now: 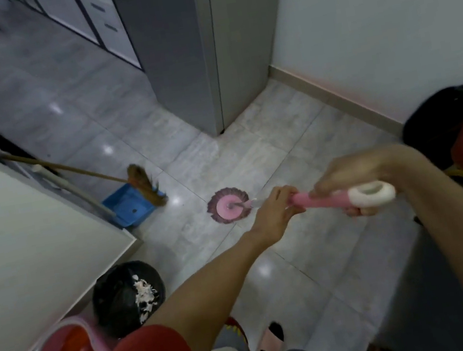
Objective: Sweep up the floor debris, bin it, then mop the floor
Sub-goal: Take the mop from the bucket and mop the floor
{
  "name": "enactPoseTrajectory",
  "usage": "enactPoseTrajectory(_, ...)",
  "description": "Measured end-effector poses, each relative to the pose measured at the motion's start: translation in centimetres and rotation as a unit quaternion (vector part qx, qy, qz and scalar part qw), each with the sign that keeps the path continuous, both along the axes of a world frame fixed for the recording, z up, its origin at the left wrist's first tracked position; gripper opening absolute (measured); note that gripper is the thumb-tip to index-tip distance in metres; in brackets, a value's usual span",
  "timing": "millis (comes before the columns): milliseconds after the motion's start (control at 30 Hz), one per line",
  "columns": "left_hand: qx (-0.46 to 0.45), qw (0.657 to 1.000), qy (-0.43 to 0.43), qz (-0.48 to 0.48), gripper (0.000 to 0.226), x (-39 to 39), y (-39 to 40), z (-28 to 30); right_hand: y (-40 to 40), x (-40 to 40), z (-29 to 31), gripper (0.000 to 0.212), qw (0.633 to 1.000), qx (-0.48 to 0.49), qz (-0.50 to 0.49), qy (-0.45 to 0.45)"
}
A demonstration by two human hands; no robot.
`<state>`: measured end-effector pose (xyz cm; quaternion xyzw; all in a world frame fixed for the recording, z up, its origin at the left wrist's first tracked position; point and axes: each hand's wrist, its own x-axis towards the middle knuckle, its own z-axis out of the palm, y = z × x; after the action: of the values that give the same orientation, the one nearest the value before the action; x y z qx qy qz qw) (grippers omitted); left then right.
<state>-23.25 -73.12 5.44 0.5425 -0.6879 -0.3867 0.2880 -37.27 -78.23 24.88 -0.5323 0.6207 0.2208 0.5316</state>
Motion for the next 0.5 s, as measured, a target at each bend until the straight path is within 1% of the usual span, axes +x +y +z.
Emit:
enactPoseTrajectory(67,0.022,0.998,0.047,0.029,0.032,1.8,-1.4,1.8,-1.8,1.1,1.3,0.040,0.991,0.007,-0.083,-0.109)
enactPoseTrajectory(133,0.044,0.992,0.085,0.080,0.030,4.2,-3.1,3.1,-3.4,2.4,1.6,0.043,0.953,-0.003,-0.175,-0.247)
enactPoseTrajectory(167,0.046,0.991,0.086,0.096,0.030,5.4,-4.0,3.7,-4.0,3.2,1.3,0.045,0.931,-0.021,-0.207,-0.300)
enactPoseTrajectory(267,0.056,0.991,0.088,0.083,0.035,8.9,-6.5,4.9,-4.8,6.2,-0.4,0.048,0.872,-0.061,-0.262,-0.409)
enactPoseTrajectory(333,0.070,0.990,0.096,0.075,0.040,10.9,-7.8,5.0,-5.2,8.5,-1.6,0.050,0.840,-0.101,-0.254,-0.468)
enactPoseTrajectory(367,0.079,0.990,0.087,0.077,0.044,11.8,-8.5,4.9,-5.6,9.6,-2.1,0.052,0.835,-0.139,-0.234,-0.478)
enactPoseTrajectory(400,0.093,0.990,0.072,0.080,0.047,12.7,-9.1,4.7,-6.0,10.7,-2.5,0.054,0.837,-0.191,-0.206,-0.470)
enactPoseTrajectory(467,0.131,0.987,0.041,0.083,0.050,14.1,-10.6,4.1,-7.0,12.7,-3.5,0.053,0.842,-0.315,-0.164,-0.407)
enactPoseTrajectory(500,0.146,0.985,0.029,0.082,0.050,14.8,-11.2,3.9,-7.6,13.5,-4.1,0.048,0.838,-0.378,-0.159,-0.361)
